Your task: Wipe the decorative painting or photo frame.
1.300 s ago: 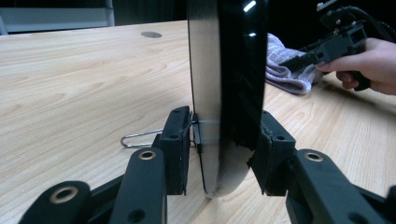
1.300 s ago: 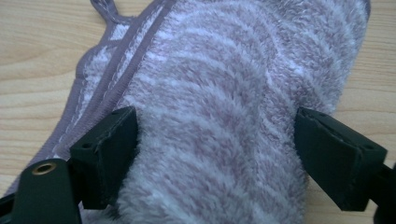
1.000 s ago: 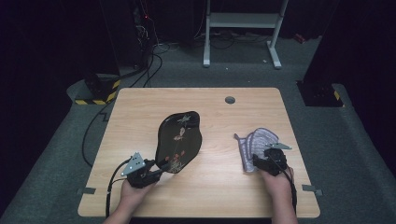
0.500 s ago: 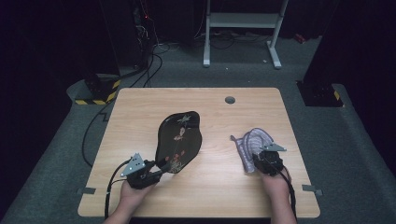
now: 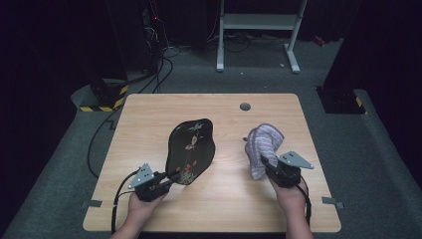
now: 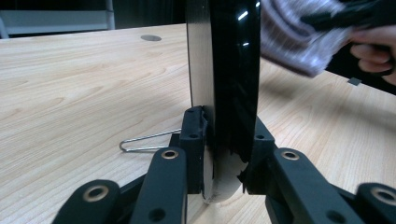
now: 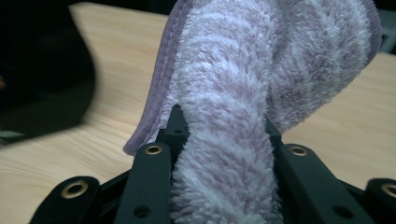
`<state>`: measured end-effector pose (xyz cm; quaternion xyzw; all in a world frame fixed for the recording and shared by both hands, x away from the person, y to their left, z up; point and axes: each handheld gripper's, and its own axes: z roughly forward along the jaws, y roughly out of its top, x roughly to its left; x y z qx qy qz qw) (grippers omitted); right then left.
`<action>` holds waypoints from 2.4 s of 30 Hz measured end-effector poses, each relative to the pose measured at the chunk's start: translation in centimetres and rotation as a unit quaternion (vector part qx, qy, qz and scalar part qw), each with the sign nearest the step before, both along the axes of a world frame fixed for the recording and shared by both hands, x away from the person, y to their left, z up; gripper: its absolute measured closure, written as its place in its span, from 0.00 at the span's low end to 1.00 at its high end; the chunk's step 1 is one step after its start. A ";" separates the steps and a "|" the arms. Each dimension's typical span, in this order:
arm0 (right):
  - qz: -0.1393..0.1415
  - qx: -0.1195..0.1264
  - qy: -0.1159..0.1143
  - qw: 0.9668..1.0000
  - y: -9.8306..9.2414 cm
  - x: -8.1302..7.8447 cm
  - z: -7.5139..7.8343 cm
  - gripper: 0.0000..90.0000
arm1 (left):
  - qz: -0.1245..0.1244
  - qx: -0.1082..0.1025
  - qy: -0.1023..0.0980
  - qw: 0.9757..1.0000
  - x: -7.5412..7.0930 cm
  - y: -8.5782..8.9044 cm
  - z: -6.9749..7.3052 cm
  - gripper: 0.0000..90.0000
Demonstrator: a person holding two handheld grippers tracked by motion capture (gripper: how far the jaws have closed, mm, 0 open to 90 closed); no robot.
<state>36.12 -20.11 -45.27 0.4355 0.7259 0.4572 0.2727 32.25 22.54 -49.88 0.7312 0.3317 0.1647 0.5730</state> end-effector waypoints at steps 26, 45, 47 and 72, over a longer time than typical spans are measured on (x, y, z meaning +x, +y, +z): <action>0.149 -0.018 -0.064 0.987 14.6 1.8 7.1 0.75 | 0.022 0.005 -0.007 1.000 -0.4 -0.8 0.0 0.86; 0.219 -0.002 -0.100 0.971 18.4 -1.4 7.8 0.74 | 0.025 0.014 -0.016 0.999 -0.5 -1.0 0.0 0.86; 0.207 -0.003 -0.098 0.973 17.7 -0.8 7.7 0.74 | 0.024 0.014 -0.017 0.999 -0.5 -1.0 -0.1 0.86; 0.144 -0.005 -0.089 0.985 14.6 2.4 6.9 0.75 | 0.022 0.013 -0.017 1.000 -0.6 -1.1 -0.1 0.86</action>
